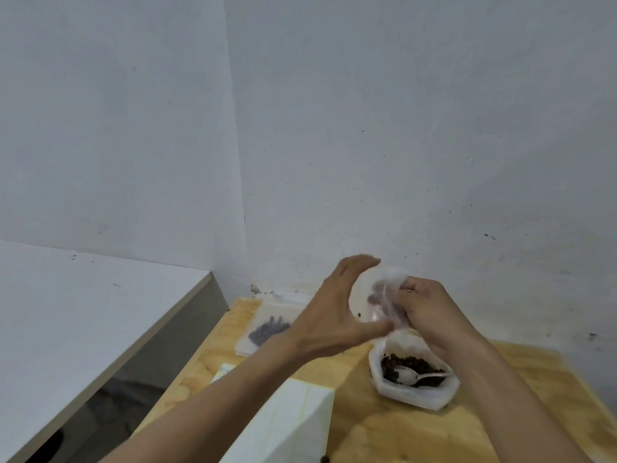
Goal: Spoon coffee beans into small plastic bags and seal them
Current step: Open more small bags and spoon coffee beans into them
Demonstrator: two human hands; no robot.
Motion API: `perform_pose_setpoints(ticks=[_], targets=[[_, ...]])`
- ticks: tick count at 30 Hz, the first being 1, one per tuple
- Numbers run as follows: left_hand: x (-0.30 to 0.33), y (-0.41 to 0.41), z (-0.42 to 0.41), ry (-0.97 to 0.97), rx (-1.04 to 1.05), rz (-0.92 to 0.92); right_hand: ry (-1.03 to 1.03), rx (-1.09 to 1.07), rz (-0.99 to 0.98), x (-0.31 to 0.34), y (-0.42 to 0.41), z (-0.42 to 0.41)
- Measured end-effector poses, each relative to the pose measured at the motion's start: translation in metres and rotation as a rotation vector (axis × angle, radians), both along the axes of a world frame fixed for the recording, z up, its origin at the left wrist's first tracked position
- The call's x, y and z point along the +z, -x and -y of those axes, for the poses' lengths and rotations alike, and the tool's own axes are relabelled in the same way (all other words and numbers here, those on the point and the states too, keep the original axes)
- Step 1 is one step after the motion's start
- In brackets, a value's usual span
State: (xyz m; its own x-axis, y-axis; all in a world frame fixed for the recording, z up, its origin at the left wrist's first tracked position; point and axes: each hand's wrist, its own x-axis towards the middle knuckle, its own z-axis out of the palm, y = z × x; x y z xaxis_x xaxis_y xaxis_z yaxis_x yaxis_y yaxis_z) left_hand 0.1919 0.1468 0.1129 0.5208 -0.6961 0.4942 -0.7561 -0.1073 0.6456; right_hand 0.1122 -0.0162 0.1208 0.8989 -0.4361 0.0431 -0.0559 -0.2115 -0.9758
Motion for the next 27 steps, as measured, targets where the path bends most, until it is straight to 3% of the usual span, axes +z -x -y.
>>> perform_pose_setpoints(ticks=[4,8,11,14,18,20,23,27], targets=[[0.007,-0.022,-0.006,-0.399,-0.054,0.259,-0.126,0.256,-0.052,0.005,0.008,0.003],[-0.003,-0.027,-0.006,-0.526,0.078,0.499,0.291,0.069,-0.179,0.003,0.005,0.004],[-0.013,-0.025,-0.007,-0.512,0.167,0.589,0.416,-0.010,-0.207,0.002,-0.002,0.004],[-0.017,-0.023,-0.004,-0.410,0.175,0.511,0.429,-0.041,-0.207,-0.002,-0.005,0.001],[-0.016,-0.026,-0.005,-0.385,0.192,0.438,0.533,-0.277,0.001,0.005,0.002,-0.009],[-0.018,-0.027,-0.005,-0.383,0.209,0.465,0.439,-0.151,0.030,0.011,0.006,-0.007],[-0.021,-0.019,0.002,-0.345,0.166,0.523,0.342,0.111,-0.152,0.018,0.010,-0.005],[-0.022,-0.009,0.010,-0.284,0.108,0.456,0.286,0.164,-0.248,0.020,0.011,-0.007]])
